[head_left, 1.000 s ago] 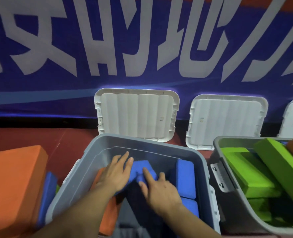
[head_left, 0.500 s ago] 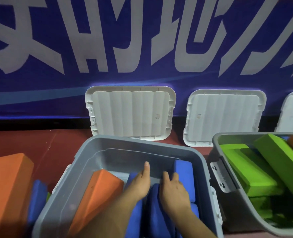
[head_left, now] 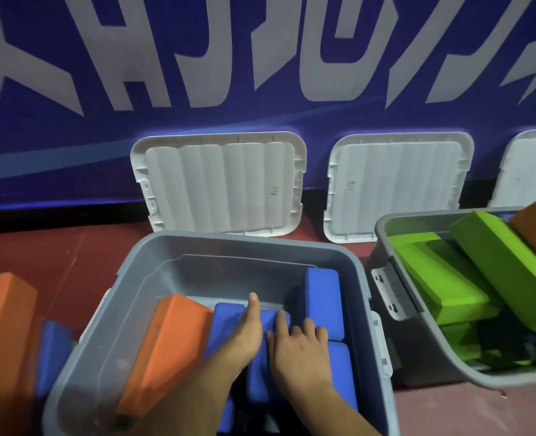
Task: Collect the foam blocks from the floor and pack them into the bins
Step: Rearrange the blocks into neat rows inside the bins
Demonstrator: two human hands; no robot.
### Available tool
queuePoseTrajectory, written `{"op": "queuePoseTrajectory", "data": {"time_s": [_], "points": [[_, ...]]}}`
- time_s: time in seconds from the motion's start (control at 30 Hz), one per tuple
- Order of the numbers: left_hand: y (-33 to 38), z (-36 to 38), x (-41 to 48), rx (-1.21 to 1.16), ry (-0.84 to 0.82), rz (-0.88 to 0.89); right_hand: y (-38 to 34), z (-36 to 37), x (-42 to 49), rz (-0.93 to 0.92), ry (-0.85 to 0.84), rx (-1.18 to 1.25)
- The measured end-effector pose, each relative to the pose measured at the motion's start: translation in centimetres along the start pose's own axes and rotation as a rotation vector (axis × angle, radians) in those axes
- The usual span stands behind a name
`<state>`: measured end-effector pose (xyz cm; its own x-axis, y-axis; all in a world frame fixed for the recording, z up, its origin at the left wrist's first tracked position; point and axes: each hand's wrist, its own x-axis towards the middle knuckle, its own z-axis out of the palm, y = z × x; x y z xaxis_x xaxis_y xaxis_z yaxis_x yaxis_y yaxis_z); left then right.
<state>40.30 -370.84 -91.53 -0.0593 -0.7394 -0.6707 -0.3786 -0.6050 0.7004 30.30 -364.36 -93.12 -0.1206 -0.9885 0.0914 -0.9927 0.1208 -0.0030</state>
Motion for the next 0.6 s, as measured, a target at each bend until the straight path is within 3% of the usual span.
{"op": "queuePoseTrajectory", "data": {"time_s": [0.17,0.27,0.43,0.6], "points": [[2.0,-0.8,-1.0,-0.05,0.04,0.109,-0.6,-1.4,1.0,0.068,0.039,0.254],[4.1,-0.5,-0.1,-0.103,0.03,0.213,0.2,-2.4,3.5,0.143,0.077,0.289],[6.2,1.2,1.8,-0.141,-0.043,0.252,2.5,-3.4,6.4,0.161,-0.246,0.293],[5.2,3.1,3.7,-0.129,0.006,0.272,4.3,-2.5,6.7,0.077,-0.323,0.29]]}}
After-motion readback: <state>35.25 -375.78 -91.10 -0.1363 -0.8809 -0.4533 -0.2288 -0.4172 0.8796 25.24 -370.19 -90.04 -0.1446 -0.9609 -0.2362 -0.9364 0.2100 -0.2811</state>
